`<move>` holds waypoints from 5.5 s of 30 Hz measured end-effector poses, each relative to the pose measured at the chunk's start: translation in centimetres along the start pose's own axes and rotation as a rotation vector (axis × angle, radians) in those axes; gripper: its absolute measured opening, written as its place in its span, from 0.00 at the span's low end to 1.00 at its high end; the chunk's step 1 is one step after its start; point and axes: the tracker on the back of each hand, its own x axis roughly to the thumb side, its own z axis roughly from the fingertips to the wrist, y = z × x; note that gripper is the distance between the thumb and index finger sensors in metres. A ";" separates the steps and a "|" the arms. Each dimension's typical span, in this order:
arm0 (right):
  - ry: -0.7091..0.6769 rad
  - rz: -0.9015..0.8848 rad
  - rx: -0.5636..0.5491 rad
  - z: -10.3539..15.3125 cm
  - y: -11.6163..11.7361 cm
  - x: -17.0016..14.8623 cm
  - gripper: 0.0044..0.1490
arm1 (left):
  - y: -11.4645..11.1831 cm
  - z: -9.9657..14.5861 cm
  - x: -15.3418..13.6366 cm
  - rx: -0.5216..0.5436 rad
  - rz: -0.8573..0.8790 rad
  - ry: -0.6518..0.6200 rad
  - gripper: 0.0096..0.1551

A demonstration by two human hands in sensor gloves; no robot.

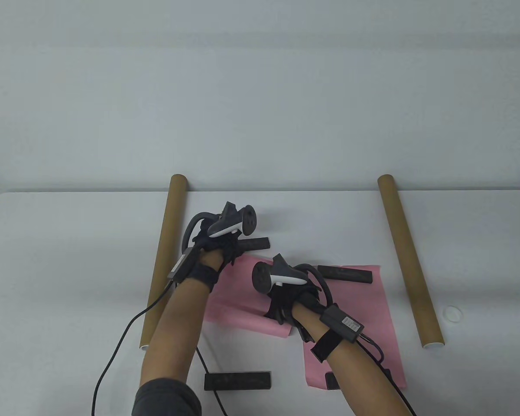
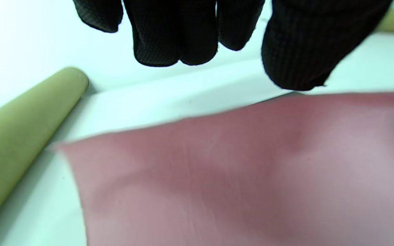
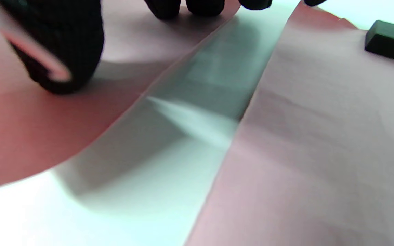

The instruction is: Roll up papers and store in mailing tubes

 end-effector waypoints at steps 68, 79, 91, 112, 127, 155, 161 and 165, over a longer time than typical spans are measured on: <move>-0.216 0.057 -0.886 20.6 3.4 -0.6 0.27 | -5.3 24.6 6.4 0.404 0.056 -0.291 0.35; -0.213 0.200 -1.011 21.8 3.4 -1.1 0.50 | -5.2 24.4 5.8 0.377 0.180 -0.297 0.24; -0.241 -0.303 -0.691 20.0 3.3 -2.9 0.26 | -4.7 25.4 6.8 0.579 -0.128 -0.306 0.39; -0.281 -0.257 -0.726 20.1 3.6 -3.1 0.29 | -4.6 25.7 7.5 0.651 -0.199 -0.335 0.41; -0.271 -0.028 -0.848 20.7 3.6 -2.1 0.30 | -5.2 25.0 6.6 0.551 -0.068 -0.318 0.41; -0.257 0.039 -0.912 21.1 3.8 -2.1 0.33 | -5.6 24.3 5.8 0.454 0.070 -0.337 0.39; -0.286 -0.014 -0.866 20.9 3.7 -2.4 0.34 | -5.3 24.8 6.6 0.543 -0.021 -0.350 0.41; -0.287 -0.020 -0.909 21.4 3.7 -2.6 0.41 | -5.2 24.6 6.2 0.502 0.054 -0.354 0.39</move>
